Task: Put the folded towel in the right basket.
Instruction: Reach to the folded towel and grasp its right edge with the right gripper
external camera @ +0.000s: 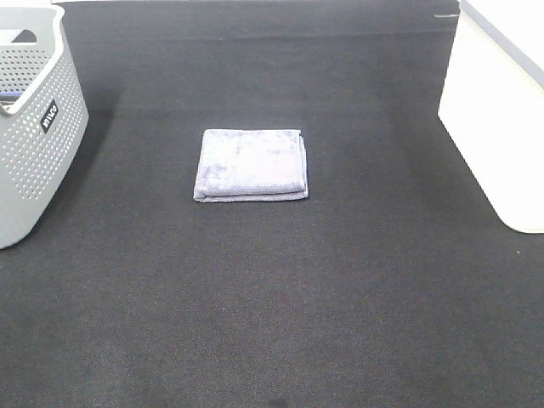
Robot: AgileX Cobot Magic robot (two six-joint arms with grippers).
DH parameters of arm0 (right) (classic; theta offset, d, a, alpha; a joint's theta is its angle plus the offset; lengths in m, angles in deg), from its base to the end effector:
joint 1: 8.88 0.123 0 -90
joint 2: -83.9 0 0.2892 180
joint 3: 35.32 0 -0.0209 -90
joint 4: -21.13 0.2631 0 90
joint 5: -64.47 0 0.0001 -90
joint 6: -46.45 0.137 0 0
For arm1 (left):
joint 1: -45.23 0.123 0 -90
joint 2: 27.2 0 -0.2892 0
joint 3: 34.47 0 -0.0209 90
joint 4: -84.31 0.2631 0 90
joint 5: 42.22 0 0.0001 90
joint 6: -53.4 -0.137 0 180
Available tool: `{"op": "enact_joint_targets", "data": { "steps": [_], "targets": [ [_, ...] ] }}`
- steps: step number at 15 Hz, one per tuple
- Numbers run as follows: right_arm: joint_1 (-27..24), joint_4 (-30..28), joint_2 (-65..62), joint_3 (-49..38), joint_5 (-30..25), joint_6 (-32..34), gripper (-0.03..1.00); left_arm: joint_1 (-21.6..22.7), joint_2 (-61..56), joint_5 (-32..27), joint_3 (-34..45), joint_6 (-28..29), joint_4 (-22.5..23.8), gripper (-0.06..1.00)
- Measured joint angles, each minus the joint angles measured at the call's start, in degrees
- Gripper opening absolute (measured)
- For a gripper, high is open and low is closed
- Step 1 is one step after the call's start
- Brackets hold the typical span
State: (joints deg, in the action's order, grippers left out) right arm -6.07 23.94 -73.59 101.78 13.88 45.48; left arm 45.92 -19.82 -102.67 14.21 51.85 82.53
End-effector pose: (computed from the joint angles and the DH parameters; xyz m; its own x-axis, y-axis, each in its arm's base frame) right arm 0.0861 0.0094 0.3022 -0.4385 -0.0073 -0.8987 -0.0768 0.9966 0.0294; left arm 0.0424 -0.0032 0.2632 -0.4460 0.0064 -0.8950 0.0174 0.9998 -0.0016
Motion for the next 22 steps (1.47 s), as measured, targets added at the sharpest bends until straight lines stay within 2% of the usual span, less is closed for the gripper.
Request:
{"op": "enact_joint_targets", "data": {
  "steps": [2, 6, 10, 15, 17, 22],
  "targets": [
    [0.0, 1.32, 10.2, 4.58, 3.44, 0.0, 0.77, 0.0, 0.0, 0.0, 0.0, 0.0, 0.0, 0.97],
    [0.0, 2.98, 32.66, 17.99, 4.53, -0.52, 0.77, 0.0, 0.0, 0.0, 0.0, 0.0, 0.0, 0.97],
    [0.0, 6.42, 54.77, 37.07, -1.32, -6.36, 0.77, 0.0, 0.0, 0.0, 0.0, 0.0, 0.0, 0.97],
    [0.0, 9.74, 73.05, 52.71, -2.81, -7.1, 0.77, 0.0, 0.0, 0.0, 0.0, 0.0, 0.0, 0.97],
    [1.83, 10.26, 79.18, 56.67, -2.81, -7.16, 0.77, 0.0, 0.0, 0.0, 0.0, 0.0, 0.0, 0.97],
    [10.94, 11.34, 95.57, 67.38, -2.92, -7.1, 0.75, 0.0, 0.0, 0.0, 0.0, 0.0, 0.0, 0.97]
  ]
}}
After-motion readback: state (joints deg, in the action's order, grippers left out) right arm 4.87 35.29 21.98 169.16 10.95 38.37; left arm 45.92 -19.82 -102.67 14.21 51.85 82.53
